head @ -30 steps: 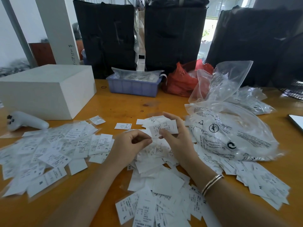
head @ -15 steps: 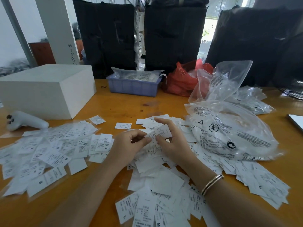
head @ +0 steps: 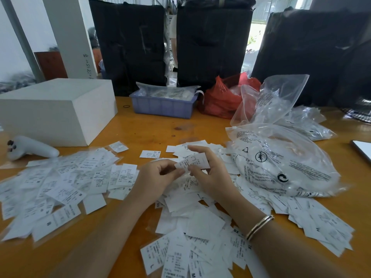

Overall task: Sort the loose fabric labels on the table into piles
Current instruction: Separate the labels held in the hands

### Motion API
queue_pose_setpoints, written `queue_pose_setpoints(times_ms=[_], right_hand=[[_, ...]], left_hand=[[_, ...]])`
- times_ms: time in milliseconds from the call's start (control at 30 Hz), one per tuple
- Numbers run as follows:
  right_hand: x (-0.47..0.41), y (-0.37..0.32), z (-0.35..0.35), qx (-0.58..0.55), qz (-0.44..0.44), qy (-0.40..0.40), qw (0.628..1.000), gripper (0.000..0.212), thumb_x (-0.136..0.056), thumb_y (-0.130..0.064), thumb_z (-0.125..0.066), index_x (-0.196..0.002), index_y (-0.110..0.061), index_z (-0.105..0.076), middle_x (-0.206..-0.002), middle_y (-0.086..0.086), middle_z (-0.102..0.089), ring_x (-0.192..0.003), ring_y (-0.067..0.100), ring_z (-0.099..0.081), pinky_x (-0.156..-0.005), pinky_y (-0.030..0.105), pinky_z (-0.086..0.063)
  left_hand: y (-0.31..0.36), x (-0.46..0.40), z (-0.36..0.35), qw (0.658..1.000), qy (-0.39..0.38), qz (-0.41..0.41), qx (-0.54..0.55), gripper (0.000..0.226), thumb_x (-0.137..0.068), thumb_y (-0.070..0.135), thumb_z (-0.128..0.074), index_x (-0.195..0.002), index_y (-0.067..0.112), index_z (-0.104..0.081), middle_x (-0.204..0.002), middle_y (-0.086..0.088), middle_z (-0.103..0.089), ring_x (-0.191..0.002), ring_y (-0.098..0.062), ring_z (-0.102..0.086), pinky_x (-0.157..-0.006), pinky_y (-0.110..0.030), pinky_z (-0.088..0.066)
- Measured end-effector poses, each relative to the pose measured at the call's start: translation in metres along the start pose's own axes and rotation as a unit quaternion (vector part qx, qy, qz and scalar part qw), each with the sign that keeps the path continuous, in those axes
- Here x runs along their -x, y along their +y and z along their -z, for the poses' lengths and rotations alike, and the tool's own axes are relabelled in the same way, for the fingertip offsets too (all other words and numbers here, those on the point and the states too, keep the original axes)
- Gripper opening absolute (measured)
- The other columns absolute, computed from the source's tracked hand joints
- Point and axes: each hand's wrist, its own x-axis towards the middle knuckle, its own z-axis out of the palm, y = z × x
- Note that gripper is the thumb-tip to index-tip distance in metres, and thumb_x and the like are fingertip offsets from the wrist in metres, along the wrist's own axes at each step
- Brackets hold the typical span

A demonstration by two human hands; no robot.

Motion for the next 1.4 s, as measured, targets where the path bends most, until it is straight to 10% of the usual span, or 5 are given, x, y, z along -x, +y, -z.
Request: queue_pose_setpoints(times_ms=[733,967,1400], right_hand=[[-0.0008,-0.0042,0.0011,-0.113,0.019,0.084,0.99,0.041,-0.089,0.0,-0.059,-0.108,-0.036,-0.051,-0.098,-0.004,-0.063,-0.074,0.009,-0.067,-0.066,0.018,-0.053],[0.0001,-0.001,-0.0003,-0.1,0.025,0.061,0.993,0.049,-0.087,0.001,-0.061,-0.108,-0.042,-0.052,-0.097,-0.024,-0.059,-0.082,0.007,-0.064,-0.066,0.02,-0.054],[0.0017,0.0026,-0.0007,-0.019,0.023,0.036,0.999,0.036,-0.091,-0.007,-0.054,-0.114,-0.035,-0.047,-0.075,-0.015,-0.056,-0.063,0.008,-0.051,-0.057,0.024,-0.044]], left_hand=[[0.0,-0.0005,-0.0031,1.0,0.006,-0.009,0.009,0.023,-0.077,0.021,-0.076,-0.077,0.041,-0.064,-0.077,0.017,-0.066,-0.073,0.011,-0.059,-0.053,-0.003,-0.043],[-0.0036,-0.0015,-0.0013,1.0,0.003,-0.004,0.007,0.018,-0.079,0.025,-0.074,-0.078,0.04,-0.064,-0.071,0.041,-0.06,-0.076,0.012,-0.06,-0.054,-0.007,-0.047],[0.0001,0.0004,-0.0003,0.999,0.003,-0.011,0.038,0.012,-0.083,0.026,-0.068,-0.083,0.038,-0.065,-0.075,0.02,-0.07,-0.074,0.009,-0.063,-0.056,-0.006,-0.046]])
